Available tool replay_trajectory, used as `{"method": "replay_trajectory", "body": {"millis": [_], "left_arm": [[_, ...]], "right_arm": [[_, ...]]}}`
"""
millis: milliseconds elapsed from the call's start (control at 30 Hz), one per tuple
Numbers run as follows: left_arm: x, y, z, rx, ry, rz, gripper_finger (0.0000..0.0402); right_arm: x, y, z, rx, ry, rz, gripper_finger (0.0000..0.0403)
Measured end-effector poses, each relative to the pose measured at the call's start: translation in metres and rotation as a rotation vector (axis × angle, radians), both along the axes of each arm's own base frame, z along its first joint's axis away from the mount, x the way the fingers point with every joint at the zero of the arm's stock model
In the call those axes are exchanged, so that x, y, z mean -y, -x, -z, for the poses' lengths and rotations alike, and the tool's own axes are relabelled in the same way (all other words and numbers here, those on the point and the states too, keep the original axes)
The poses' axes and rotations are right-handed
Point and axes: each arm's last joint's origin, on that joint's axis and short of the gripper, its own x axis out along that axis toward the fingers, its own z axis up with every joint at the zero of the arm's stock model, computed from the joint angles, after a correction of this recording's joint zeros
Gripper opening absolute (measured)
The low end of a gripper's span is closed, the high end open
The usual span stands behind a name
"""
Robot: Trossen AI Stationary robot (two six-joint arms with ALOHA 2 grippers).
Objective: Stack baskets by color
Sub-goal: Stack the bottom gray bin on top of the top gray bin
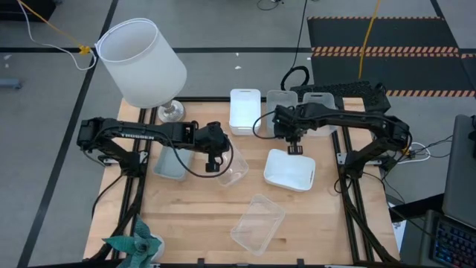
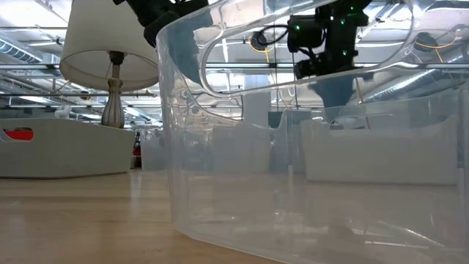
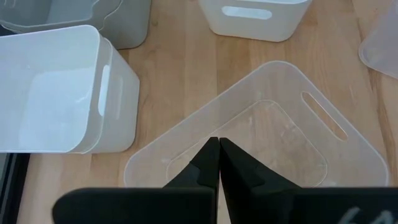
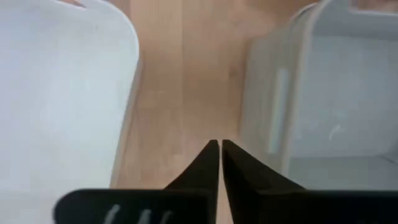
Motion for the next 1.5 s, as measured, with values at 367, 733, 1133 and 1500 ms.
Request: {"method": "replay_trajectory", "body": {"millis": [367,733,1133,1500], "left_arm": [[0.000,0.000,0.000,0.005,-0.001,0.000,0.0014],[0.000,-0.004,-0.003,0.049,0.003,0.015,0.0015],[0.001,-0.004,-0.003,0.051,0.016,0.015,0.0015],[0.005,-0.004,-0.003,0.049,0.032,0.010,0.0014]], "right_arm": [[0.002,0.008,0.038,-0.048,0.141,-0.029,0.0001],[0.010,0.007,0.037,-0.044,0.208,-0.062,0.0001],[0.015,0.007,0.036,-0.022,0.217,-0.052,0.0000],[0.017,0.004,0.035,0.006,0.237,-0.067,0.0000]]}}
